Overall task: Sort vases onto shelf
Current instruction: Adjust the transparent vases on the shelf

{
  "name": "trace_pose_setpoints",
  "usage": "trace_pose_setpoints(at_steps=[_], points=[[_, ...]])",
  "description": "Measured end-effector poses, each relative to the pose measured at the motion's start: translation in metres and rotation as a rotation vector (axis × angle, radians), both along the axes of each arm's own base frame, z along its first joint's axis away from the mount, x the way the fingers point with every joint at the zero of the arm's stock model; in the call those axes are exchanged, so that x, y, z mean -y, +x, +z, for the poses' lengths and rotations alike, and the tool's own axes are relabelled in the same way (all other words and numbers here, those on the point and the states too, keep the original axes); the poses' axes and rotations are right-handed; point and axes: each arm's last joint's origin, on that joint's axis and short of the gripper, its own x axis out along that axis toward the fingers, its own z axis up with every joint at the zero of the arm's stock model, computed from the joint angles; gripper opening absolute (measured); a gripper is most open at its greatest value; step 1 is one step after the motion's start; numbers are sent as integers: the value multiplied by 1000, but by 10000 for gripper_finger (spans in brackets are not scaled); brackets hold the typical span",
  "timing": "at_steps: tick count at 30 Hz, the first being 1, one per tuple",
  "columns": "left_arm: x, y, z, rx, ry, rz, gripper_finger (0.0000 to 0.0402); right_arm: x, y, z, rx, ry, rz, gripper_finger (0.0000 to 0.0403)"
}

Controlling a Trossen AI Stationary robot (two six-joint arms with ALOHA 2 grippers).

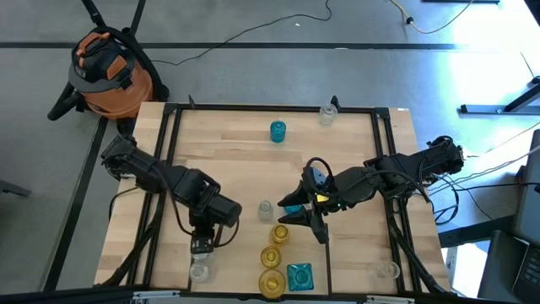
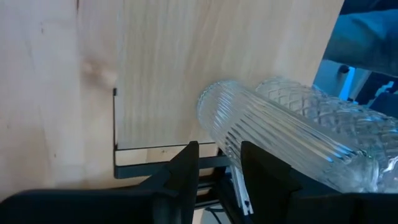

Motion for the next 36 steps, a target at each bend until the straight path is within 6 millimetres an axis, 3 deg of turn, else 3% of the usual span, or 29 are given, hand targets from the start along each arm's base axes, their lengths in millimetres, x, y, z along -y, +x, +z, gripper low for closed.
trace_pose_setpoints(at_steps=[27, 36], points=[[10, 2, 2, 12, -79, 21, 112, -1, 0, 0, -3, 8, 25, 179], [7, 3, 1, 68, 0, 13, 112, 1, 0, 0, 4, -23, -33, 179]])
